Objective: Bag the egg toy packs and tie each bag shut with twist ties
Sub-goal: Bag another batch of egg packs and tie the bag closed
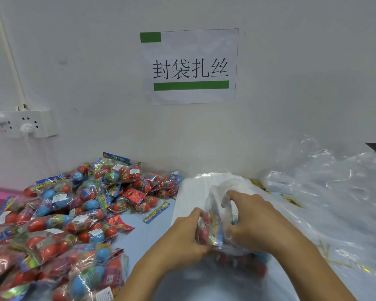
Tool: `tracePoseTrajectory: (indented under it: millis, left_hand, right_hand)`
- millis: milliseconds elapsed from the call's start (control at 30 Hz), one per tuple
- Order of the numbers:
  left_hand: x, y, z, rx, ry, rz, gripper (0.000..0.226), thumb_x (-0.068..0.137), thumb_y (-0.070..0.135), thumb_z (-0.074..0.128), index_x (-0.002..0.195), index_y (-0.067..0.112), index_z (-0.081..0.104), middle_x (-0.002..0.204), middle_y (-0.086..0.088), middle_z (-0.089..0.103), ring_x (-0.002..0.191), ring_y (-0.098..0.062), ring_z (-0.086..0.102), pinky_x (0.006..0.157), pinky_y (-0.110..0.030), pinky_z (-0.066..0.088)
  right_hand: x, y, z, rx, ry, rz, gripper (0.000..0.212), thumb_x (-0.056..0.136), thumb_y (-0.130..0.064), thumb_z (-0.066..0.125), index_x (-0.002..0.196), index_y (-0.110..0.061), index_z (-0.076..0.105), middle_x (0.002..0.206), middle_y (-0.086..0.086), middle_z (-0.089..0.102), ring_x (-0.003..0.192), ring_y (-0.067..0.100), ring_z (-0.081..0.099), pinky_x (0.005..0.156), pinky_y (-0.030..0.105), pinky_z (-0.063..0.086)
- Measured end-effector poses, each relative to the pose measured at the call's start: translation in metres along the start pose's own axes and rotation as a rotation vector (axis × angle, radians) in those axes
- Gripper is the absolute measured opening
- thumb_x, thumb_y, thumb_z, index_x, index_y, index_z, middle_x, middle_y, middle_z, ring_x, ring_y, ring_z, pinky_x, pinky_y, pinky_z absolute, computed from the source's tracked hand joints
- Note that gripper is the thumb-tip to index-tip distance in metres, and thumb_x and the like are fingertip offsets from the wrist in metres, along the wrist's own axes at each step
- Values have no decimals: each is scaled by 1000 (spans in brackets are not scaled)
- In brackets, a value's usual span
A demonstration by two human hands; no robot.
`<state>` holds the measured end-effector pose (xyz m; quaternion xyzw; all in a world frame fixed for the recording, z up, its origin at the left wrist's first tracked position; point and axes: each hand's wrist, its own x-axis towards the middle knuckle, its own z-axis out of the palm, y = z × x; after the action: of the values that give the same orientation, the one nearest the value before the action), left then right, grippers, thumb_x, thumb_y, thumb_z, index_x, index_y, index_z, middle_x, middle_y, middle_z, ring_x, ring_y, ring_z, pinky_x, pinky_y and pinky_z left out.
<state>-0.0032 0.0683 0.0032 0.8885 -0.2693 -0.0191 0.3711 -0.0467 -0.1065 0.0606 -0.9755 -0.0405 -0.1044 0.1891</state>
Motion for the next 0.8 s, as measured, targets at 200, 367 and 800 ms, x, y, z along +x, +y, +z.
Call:
tracePoseTrajectory:
  millis: [200,367,800]
  left_hand:
    - [-5,5,-2,-65,-71,19,50,75,36,81,114,34,50,105,11,66,86,1,64,78,-22,54]
    - [-2,11,7,-177,-6,111,51,74,48,81,117,51,54,115,17,66,106,1,64,94,-29,54]
    - [2,1,15,-77,86,-24,45,69,54,70,107,40,52,103,19,65,91,-1,65,80,-28,58]
  right_hand:
    - [7,-4,4,321,12,38,22,82,-22,62,100,-33,59,72,3,65,57,17,59,48,23,44]
    - [8,-4,2,473,-80,87,22,82,-17,60,95,-34,60,62,-2,69,52,11,62,51,22,48]
    - [0,-4,-8,-88,163,100,8,82,-18,57,76,-13,61,81,4,58,75,26,57,64,33,51]
